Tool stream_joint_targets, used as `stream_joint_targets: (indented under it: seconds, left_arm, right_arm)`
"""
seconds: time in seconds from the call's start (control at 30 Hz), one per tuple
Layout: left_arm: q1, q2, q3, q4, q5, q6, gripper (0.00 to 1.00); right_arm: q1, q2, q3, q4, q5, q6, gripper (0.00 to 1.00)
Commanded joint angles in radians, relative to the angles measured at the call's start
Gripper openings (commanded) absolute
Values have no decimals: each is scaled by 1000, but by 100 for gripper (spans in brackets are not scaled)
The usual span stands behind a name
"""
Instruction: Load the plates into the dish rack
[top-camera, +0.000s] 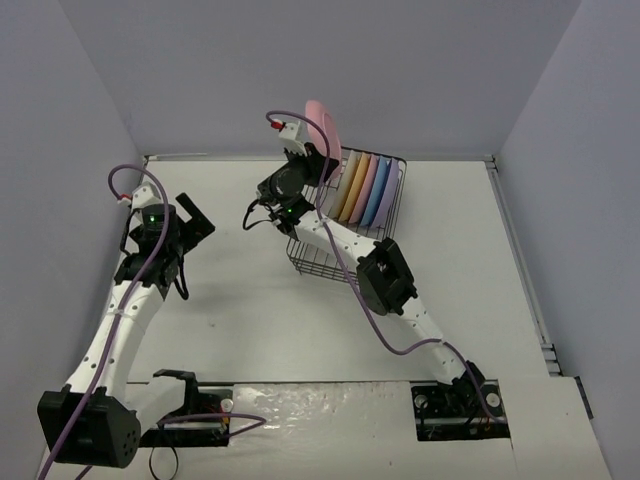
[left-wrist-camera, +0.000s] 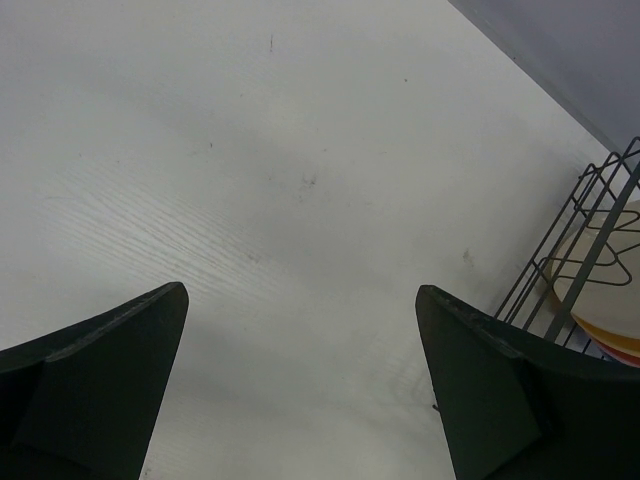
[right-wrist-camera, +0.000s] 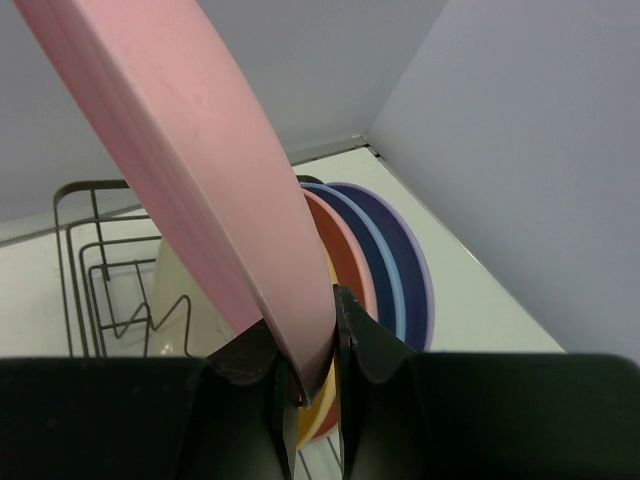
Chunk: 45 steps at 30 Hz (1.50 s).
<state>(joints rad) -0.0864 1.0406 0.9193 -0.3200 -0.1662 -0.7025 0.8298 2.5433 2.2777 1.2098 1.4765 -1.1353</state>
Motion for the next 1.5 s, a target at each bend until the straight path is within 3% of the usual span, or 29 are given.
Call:
stream_joint_targets:
  seconds: [0.0, 0.53, 0.8, 1.47]
  left_arm:
    - [23, 40, 25, 96, 82, 16, 97]
    - [50, 44, 9, 91, 102, 35, 97]
    - [51, 52, 5, 95, 103, 36, 97]
    - [67, 63, -3, 105, 111, 38, 97]
  right_arm:
    - [11, 32, 108, 73, 340, 82, 0]
    - [6, 84, 117, -51, 357, 235, 0]
    - [6, 96, 41, 206, 357, 127, 0]
    - [-40, 32, -23, 52, 353, 212, 0]
